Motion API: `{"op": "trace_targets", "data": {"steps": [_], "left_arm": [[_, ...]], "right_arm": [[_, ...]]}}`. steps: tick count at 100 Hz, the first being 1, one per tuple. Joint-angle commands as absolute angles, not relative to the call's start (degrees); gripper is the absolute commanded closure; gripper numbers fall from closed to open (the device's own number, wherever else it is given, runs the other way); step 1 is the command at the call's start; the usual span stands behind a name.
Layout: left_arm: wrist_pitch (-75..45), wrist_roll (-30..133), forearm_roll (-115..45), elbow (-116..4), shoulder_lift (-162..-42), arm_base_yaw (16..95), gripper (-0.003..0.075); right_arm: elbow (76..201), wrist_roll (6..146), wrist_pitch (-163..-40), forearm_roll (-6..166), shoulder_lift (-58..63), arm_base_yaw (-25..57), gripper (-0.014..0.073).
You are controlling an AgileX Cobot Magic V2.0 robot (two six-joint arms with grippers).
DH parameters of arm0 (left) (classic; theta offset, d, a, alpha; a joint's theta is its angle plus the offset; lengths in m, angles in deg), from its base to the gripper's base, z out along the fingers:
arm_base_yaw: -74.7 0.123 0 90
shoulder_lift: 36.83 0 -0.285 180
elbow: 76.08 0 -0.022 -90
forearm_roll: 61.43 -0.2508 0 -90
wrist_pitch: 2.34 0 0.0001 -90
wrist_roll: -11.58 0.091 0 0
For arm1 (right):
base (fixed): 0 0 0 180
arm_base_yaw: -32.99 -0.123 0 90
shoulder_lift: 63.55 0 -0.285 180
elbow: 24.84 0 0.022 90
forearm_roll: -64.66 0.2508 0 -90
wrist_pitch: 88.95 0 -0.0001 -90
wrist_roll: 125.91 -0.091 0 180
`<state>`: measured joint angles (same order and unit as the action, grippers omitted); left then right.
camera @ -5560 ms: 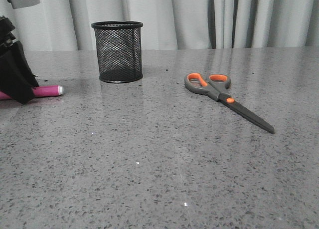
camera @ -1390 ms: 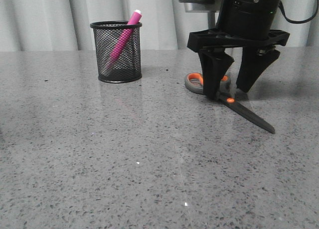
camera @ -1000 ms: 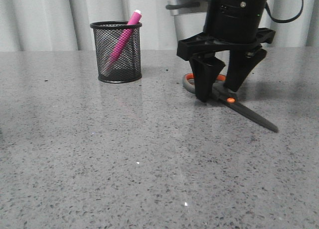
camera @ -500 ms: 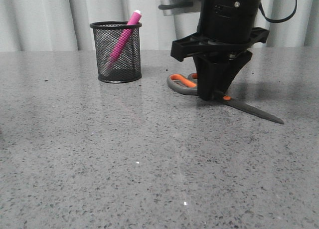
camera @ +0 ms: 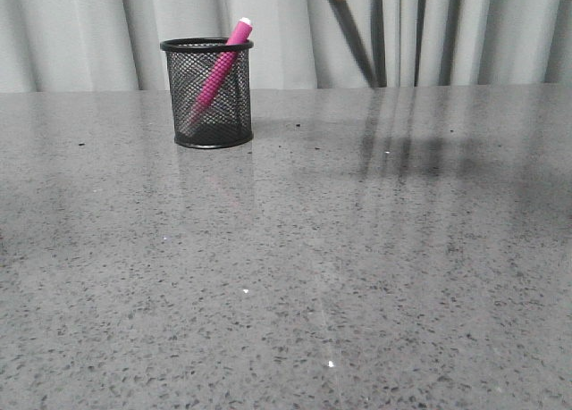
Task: Put pen and scissors into bin
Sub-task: 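Lift the scissors blade-down and carry them over the mesh cup, then lower the scissors into the cup, release, and withdraw the right gripper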
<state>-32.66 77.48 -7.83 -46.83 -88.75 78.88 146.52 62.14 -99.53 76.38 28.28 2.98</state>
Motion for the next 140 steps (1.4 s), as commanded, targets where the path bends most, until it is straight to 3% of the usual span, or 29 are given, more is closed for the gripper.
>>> {"op": "trace_targets", "data": {"steps": [1,23,37,81,140], "left_arm": [[-29.83,76.83,-5.57,-48.43,-88.47,78.99,0.0739],[-29.83,76.83,-5.57,-48.43,-88.47,78.99,0.0739],[-29.83,76.83,-5.57,-48.43,-88.47,78.99,0.0739],[-29.83,76.83,-5.57,-48.43,-88.47,78.99,0.0739],[-29.83,76.83,-5.57,-48.43,-88.47,78.99,0.0739]], "right_arm": [[147.95,62.21,-83.93,77.08,26.97,0.7,0.067],[149.5,62.21,-60.06,76.82,34.5,-1.89,0.067],[151.84,62.21,-52.05,76.41,39.56,-2.46,0.067],[156.42,62.21,-53.85,76.41,48.53,-3.08,0.067],[153.65,62.21,-58.92,76.41,49.2,-3.08,0.067]]}}
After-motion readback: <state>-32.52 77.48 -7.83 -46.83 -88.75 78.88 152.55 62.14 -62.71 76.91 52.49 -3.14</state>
